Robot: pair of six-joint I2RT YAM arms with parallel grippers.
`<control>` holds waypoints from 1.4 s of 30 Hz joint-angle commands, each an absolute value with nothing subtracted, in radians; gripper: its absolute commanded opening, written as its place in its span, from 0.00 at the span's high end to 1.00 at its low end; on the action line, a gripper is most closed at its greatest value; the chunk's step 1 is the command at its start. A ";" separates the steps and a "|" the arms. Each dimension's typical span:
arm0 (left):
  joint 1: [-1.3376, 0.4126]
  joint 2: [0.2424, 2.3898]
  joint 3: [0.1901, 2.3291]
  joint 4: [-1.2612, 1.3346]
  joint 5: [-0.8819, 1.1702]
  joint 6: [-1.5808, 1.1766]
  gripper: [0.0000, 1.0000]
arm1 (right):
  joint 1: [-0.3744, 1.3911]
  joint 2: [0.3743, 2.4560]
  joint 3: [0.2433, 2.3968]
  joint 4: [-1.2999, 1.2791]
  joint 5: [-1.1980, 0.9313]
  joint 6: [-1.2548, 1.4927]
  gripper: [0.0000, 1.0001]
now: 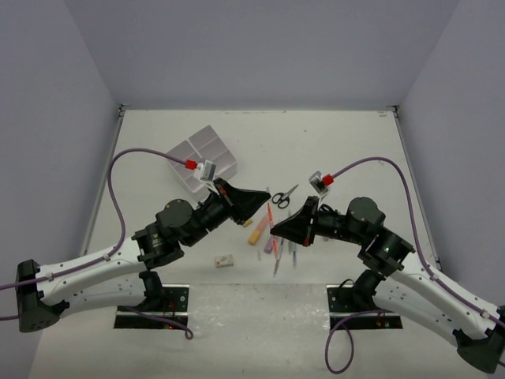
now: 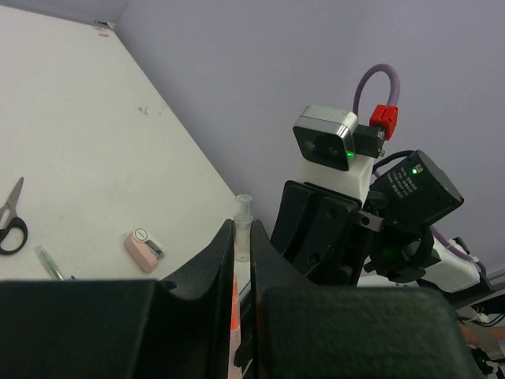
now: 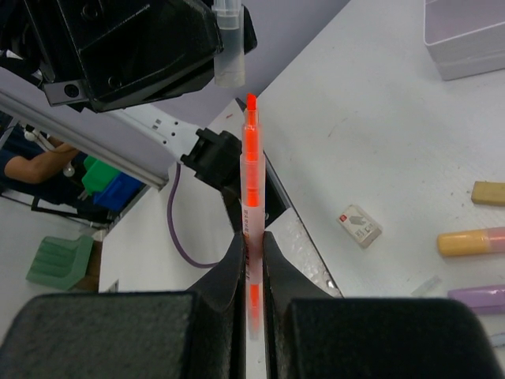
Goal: Sort the stationery into containers
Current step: Close the pen cap on the pen.
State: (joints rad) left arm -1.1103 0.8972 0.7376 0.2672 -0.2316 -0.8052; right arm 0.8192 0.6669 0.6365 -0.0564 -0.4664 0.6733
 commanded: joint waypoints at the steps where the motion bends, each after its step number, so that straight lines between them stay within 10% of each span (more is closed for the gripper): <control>1: -1.108 0.911 0.721 0.339 -0.203 -0.818 1.00 | 0.825 0.670 0.698 -0.056 -0.437 0.660 1.00; 42: -1.108 0.900 0.716 0.351 -0.269 -0.787 1.00 | 0.825 0.654 0.699 -0.086 -0.466 0.666 1.00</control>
State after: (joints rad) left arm -1.1103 0.8943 0.7044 0.2988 -0.2550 -0.8001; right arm 0.8192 0.6648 0.6514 -0.1051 -0.4614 0.6731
